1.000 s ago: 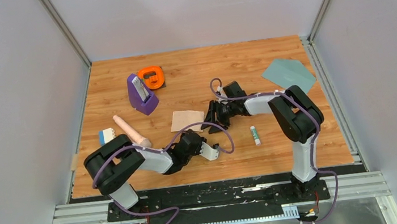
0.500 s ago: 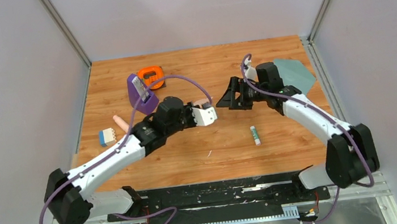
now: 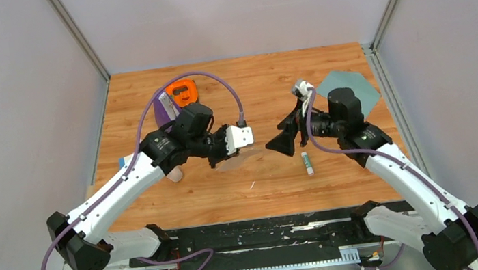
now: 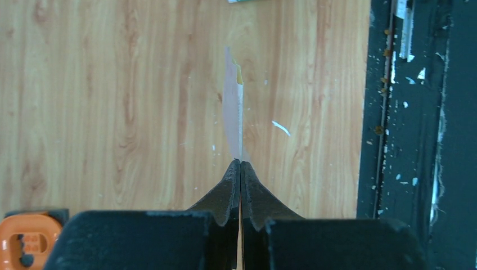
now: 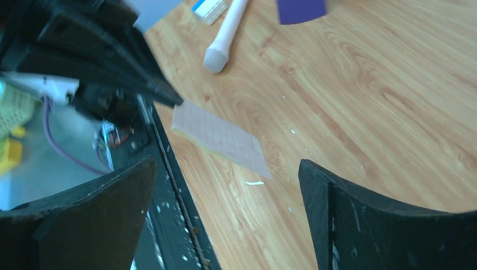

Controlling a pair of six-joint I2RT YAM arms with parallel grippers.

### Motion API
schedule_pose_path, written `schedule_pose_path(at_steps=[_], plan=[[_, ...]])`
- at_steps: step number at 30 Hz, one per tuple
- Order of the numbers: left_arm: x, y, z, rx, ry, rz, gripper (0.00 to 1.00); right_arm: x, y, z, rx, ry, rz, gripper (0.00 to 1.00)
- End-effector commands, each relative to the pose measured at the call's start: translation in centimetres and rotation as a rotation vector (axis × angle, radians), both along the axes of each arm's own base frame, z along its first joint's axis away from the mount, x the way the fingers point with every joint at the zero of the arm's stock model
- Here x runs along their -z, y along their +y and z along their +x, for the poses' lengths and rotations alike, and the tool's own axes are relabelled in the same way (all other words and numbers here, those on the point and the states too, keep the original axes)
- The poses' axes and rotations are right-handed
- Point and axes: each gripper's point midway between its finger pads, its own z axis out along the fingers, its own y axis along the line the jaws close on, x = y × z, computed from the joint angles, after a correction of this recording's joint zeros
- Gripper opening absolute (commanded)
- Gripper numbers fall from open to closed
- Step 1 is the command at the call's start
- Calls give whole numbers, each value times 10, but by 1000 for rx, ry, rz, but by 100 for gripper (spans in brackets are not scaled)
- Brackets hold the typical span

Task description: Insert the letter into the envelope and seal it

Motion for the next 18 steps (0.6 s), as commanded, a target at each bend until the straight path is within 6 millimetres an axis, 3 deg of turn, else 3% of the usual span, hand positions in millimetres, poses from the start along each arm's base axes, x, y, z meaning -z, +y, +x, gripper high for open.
schedule_pose_path(at_steps=[1,4,8,15,18], plan=[[-3,1,-21,50,104,4,0,-13,14,-30,-294,-428,19,100],[-2,2,-21,55,106,12,0,-15,19,-48,-397,-623,65,100],[-3,-3,-22,74,126,13,0,6,28,-29,-369,-651,-16,98],[-1,-11,-20,93,150,9,0,26,57,-26,-428,-659,-66,96],[-1,-14,-20,98,164,7,0,26,63,-18,-407,-651,-64,87]])
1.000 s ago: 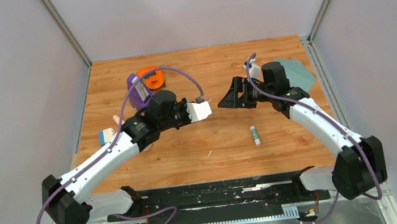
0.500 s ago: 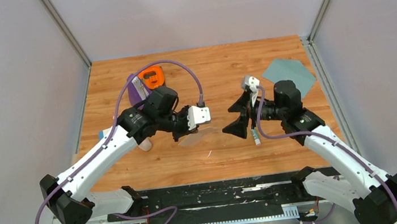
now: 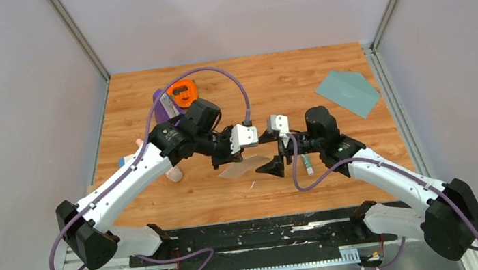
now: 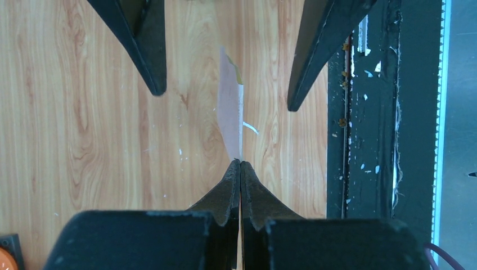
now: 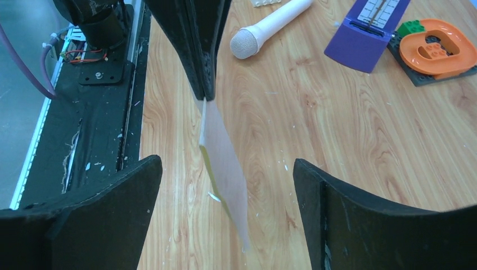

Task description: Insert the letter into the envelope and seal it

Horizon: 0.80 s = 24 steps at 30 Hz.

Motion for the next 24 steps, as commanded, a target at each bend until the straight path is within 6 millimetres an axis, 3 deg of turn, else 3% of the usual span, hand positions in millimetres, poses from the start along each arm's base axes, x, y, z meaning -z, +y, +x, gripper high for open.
schedule_pose_path(at_steps=[1,8,10,12,14,18,24], plan=[[-14,-6,-1,17,9,-33,0,-33,14,18,9,-147,54,80],[-15,-5,14,-56,-9,-38,0,-25,15,22,17,-103,21,0],[-18,-2,19,-89,-11,-46,6,-22,16,23,27,-71,12,0],[-19,1,26,-128,-23,-48,46,-23,14,28,71,-49,9,0],[-18,8,34,-168,-34,-38,63,-24,9,36,134,-44,4,0],[-9,22,45,-208,-52,-4,74,-30,-2,48,255,-29,1,0],[3,26,60,-222,-121,18,82,-35,-2,37,222,-15,22,0]])
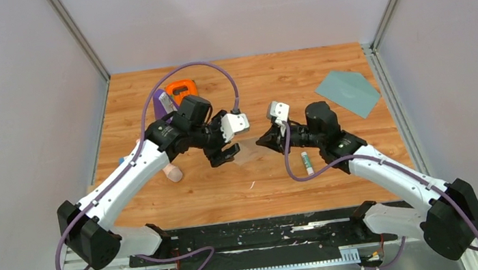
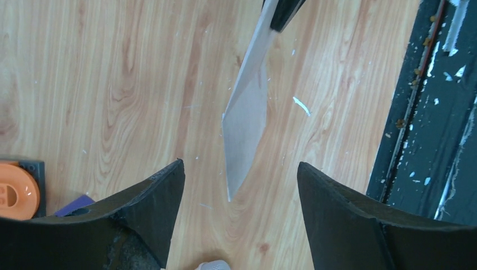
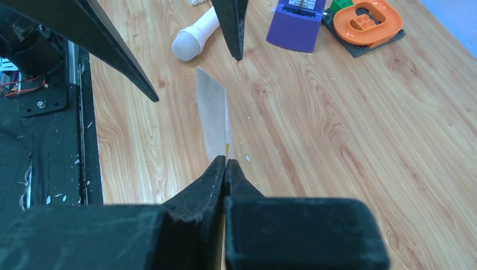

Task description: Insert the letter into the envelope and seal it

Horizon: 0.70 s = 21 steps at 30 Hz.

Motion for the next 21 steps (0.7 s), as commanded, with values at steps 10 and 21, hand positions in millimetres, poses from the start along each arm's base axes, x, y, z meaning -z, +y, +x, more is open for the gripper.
schedule_pose_path(at_steps=[10,21], plan=[[10,-10,18,-3,-42,-9,58,-33,-5,18,108,-15,53,0],[11,-16,25,-56,-2,-25,5,-34,-7,29,144,-53,38,0]])
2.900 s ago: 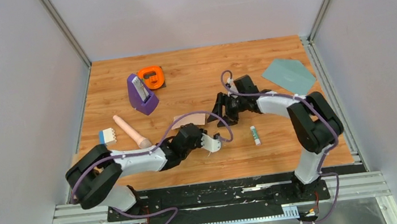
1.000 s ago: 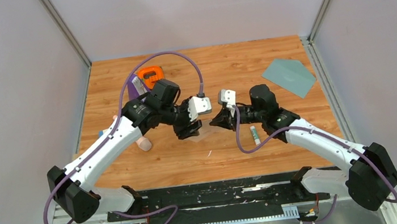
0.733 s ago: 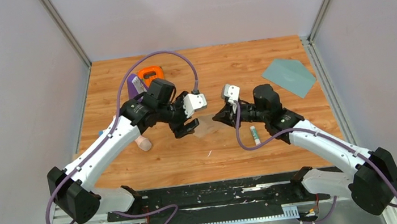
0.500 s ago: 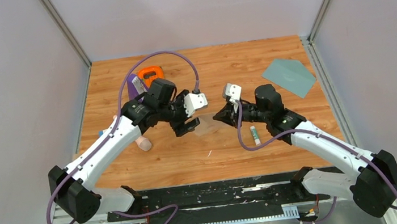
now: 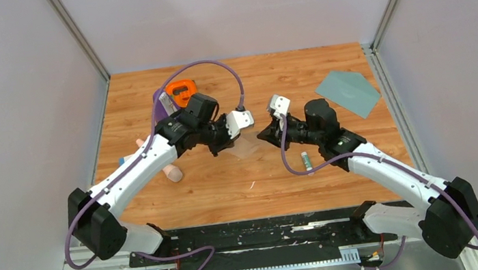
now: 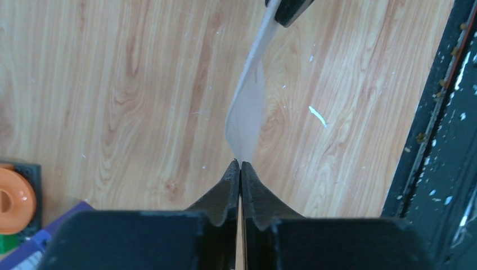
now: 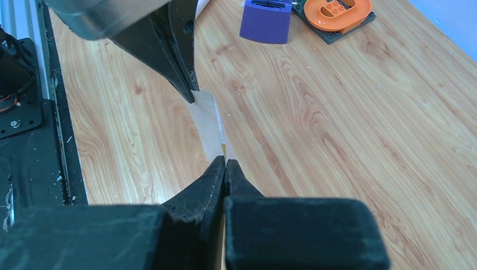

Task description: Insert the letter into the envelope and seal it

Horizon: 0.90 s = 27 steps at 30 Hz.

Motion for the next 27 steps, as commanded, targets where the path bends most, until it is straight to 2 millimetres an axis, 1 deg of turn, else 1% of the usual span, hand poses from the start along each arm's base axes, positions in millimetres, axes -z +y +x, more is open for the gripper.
schedule_pose_path(at_steps=[1,5,7,8,9,10,11,12,13,14,15,17,19,23,27], plan=[[-11,-7,5,-36,12,-50,0,-27,0,12,36,-81,32,0],[-18,-8,8,-98,43,-63,0,-30,5,11,24,-109,53,0],[-25,-10,12,-152,70,-90,0,-32,10,10,22,-144,65,0],[-32,-12,16,-171,71,-110,0,-32,12,10,28,-170,67,0],[-36,-12,19,-210,93,-131,0,-32,15,9,29,-196,66,3],[-44,-13,24,-234,87,-149,0,-29,17,8,27,-225,58,8],[-46,-14,26,-263,106,-161,0,-27,20,5,14,-248,57,16],[-53,-17,27,-285,121,-185,0,-25,23,3,7,-267,58,26],[-55,-21,25,-280,143,-199,0,-24,25,2,7,-279,64,39],[-62,-25,24,-274,152,-218,0,-23,25,3,15,-283,67,51],[-64,-29,19,-263,186,-239,0,-22,26,7,35,-282,69,57],[-69,-33,14,-255,217,-261,0,-19,26,15,72,-272,60,63],[-71,-33,12,-255,224,-267,0,-16,24,25,122,-254,50,66],[-74,-31,16,-292,223,-278,0,-15,29,29,134,-243,71,70],[-75,-34,18,-341,270,-307,0,-13,41,30,142,-267,84,74]])
